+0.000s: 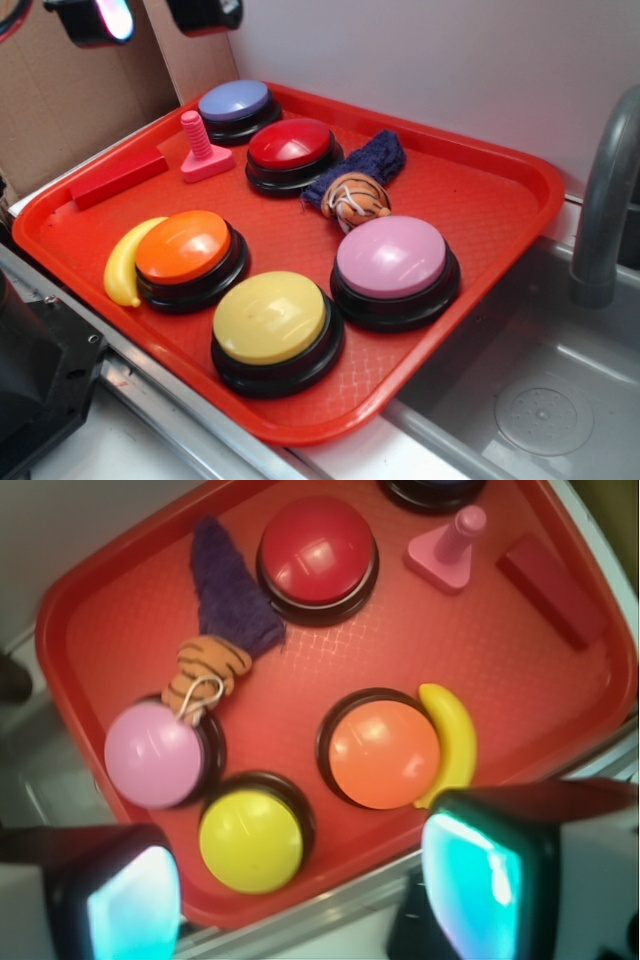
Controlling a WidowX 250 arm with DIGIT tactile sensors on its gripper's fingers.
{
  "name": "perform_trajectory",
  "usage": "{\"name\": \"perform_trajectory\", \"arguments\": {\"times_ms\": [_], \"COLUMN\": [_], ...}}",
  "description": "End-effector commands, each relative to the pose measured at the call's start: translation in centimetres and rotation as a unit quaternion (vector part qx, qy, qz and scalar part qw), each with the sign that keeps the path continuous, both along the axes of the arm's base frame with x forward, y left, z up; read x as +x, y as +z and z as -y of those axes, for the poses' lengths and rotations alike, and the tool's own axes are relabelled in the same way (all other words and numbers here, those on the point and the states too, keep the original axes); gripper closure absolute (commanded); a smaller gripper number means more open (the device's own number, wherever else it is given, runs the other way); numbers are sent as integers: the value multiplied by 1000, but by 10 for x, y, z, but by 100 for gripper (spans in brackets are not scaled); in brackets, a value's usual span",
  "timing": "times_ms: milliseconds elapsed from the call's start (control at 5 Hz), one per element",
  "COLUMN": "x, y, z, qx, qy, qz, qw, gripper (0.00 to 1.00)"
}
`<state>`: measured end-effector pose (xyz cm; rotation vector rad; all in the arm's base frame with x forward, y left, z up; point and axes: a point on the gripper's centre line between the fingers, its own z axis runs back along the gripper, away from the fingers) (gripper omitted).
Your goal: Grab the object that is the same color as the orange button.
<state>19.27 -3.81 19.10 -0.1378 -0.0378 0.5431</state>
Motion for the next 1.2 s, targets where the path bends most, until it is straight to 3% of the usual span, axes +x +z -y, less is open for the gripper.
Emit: {"name": "perform_trajectory", "arguments": {"times_ms": [0, 400, 800, 1000], "x": [15, 33, 68, 77], "y": [-13, -37, -73, -90], "z": [4, 10, 26, 33], "qx": [-4, -9, -35, -31], "qy": [106, 179, 200, 210], "qz": [20, 17, 0, 4], "qw": [994, 984, 979, 977], "gripper": [0, 0, 0, 0]}}
